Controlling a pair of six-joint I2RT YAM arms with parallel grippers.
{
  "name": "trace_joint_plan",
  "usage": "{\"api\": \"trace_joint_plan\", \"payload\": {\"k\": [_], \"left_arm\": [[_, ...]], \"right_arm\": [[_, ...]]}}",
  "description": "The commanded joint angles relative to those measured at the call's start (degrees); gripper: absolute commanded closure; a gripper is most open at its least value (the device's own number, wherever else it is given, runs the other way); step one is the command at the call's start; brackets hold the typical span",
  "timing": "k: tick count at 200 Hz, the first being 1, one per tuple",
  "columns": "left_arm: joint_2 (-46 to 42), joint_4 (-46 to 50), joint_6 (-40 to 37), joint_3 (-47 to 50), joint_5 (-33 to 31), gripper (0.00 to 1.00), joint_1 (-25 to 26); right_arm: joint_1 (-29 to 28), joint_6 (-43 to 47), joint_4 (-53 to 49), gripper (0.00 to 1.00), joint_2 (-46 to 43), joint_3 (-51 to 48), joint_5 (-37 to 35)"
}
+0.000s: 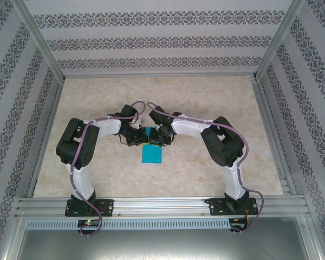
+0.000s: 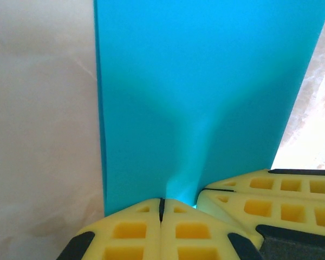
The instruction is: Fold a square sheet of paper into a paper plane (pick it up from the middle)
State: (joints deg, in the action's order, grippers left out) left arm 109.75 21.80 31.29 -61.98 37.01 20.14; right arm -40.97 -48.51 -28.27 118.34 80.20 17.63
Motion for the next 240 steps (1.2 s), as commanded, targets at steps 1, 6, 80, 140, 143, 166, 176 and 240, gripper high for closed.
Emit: {"api": "trace_joint_plan", "payload": {"k": [1, 6, 80, 140, 143, 166, 176, 240], "left_arm": [[7.49, 8.47, -0.96, 3.93, -12.44, 1.00, 0.77], [7.58, 8.67, -1.09, 3.89, -12.56, 1.00, 0.67], [8.19, 7.38, -1.19, 6.26, -14.84, 1.00, 0.34], [8.46, 6.54, -1.24, 6.66, -14.26, 1.00, 0.34], [8.48, 6.45, -1.26, 6.68, -14.13, 1.00, 0.34], [8.55, 6.48, -1.23, 6.52, -13.94, 1.00, 0.38], [8.55, 6.73, -1.40, 6.45, -13.88, 1.00, 0.39], [8.90, 6.71, -0.97, 6.30, -13.45, 1.00, 0.38]], "right_arm": [[1.27, 2.18, -5.63, 1.00, 0.82, -1.73, -2.38], [1.46, 2.35, -5.48, 1.00, 0.49, -2.39, -2.49], [4.76, 4.46, 3.70, 1.00, -8.61, -18.26, -3.72], [3.93, 7.37, 9.18, 1.00, -16.64, -16.62, -3.72], [3.80, 7.54, 9.88, 1.00, -16.61, -16.46, -3.27], [2.69, 7.90, 13.52, 1.00, -13.03, -13.65, 1.05], [2.38, 8.04, 14.52, 1.00, -10.63, -11.90, 2.98], [2.80, 8.08, 18.51, 1.00, -2.99, -10.50, 6.94]]}}
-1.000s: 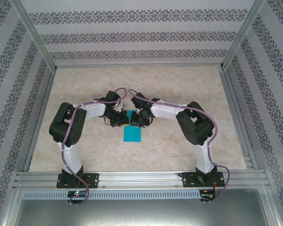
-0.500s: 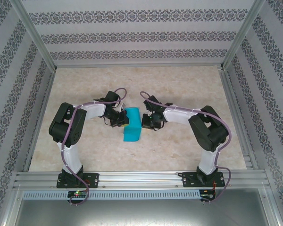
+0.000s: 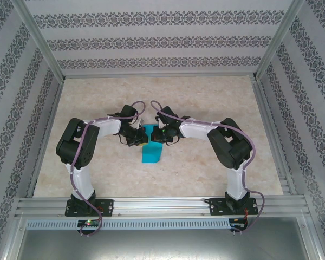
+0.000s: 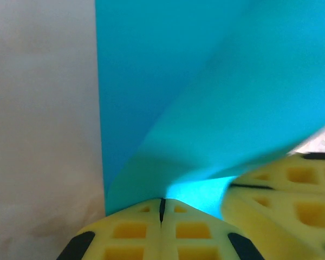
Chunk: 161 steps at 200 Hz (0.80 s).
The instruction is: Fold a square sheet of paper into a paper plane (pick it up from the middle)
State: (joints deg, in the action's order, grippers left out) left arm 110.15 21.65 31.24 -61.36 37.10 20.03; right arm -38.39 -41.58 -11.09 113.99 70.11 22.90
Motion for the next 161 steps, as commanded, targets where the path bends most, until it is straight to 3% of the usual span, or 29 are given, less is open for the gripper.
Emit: {"api": "trace_joint_plan", "payload": {"k": [1, 66, 107, 161], "left_arm": [[8.50, 6.89, -0.92, 5.71, -13.59, 1.00, 0.47], [8.59, 6.35, -0.76, 7.04, -13.74, 1.00, 0.45], [8.68, 6.12, -1.00, 7.16, -13.56, 1.00, 0.51], [8.59, 6.21, -1.01, 7.09, -13.53, 1.00, 0.46]], "right_arm": [[0.28, 1.11, 1.33, 1.00, 1.38, -0.50, 1.56], [7.68, 1.41, 3.79, 1.00, -0.54, -9.17, -2.10], [12.83, 5.65, 1.30, 1.00, -3.36, -8.66, -2.78], [9.66, 4.60, 5.73, 1.00, -7.80, -7.17, 2.58]]}}
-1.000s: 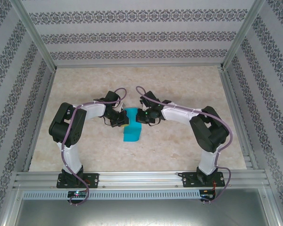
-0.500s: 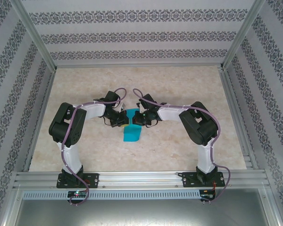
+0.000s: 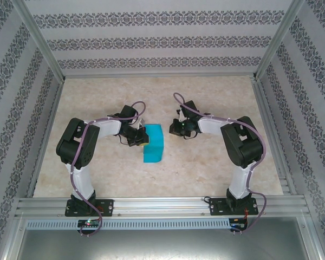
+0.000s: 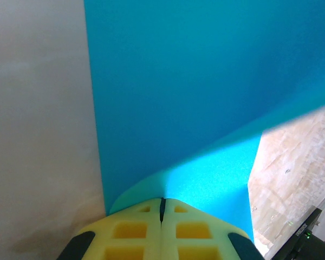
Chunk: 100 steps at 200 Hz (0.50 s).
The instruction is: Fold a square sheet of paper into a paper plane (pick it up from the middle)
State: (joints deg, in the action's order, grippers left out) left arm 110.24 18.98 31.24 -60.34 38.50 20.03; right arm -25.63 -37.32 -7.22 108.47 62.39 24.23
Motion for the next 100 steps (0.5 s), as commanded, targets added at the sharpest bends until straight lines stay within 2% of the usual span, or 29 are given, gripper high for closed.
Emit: {"api": "trace_joint_plan", "payload": {"k": [1, 41, 100], "left_arm": [[8.51, 8.88, -1.01, 6.09, -14.89, 1.00, 0.50], [8.57, 8.88, -0.93, 6.09, -14.91, 1.00, 0.45], [8.66, 8.36, -0.92, 6.97, -14.57, 1.00, 0.45]], "right_arm": [[-3.24, 0.29, 1.99, 1.00, -2.19, 0.63, 1.34], [-7.74, -1.16, 4.21, 1.00, 4.17, 5.09, 3.97], [-4.19, -3.08, 8.28, 1.00, 10.30, 6.22, 4.88]]}}
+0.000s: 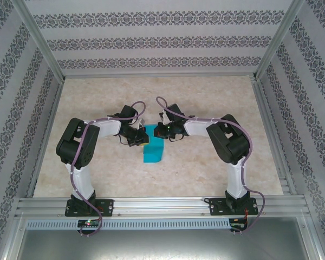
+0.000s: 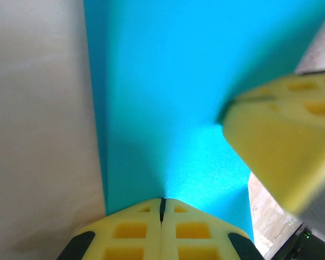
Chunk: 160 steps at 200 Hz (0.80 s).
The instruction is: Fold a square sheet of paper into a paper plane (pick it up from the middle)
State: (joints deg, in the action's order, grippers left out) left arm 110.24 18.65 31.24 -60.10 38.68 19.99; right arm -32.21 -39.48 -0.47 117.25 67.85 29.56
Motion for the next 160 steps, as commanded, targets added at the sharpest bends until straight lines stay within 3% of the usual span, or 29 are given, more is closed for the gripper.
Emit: {"api": "trace_joint_plan", "payload": {"k": [1, 71, 120, 160], "left_arm": [[8.67, 8.68, -0.92, 6.74, -14.76, 1.00, 0.49], [8.50, 8.15, -0.93, 7.12, -14.10, 1.00, 0.54], [8.24, 8.15, -0.93, 7.07, -14.30, 1.00, 0.49], [8.43, 8.16, -0.92, 6.91, -14.49, 1.00, 0.53]], "right_arm": [[2.49, -0.93, 1.52, 1.00, 1.55, 0.73, -0.55], [10.67, 0.02, 1.44, 1.00, -0.30, -0.63, -3.87], [6.19, -0.89, 1.91, 1.00, -6.68, -3.05, -2.17], [2.76, -2.93, 2.03, 1.00, -0.91, 0.62, -0.21]]}}
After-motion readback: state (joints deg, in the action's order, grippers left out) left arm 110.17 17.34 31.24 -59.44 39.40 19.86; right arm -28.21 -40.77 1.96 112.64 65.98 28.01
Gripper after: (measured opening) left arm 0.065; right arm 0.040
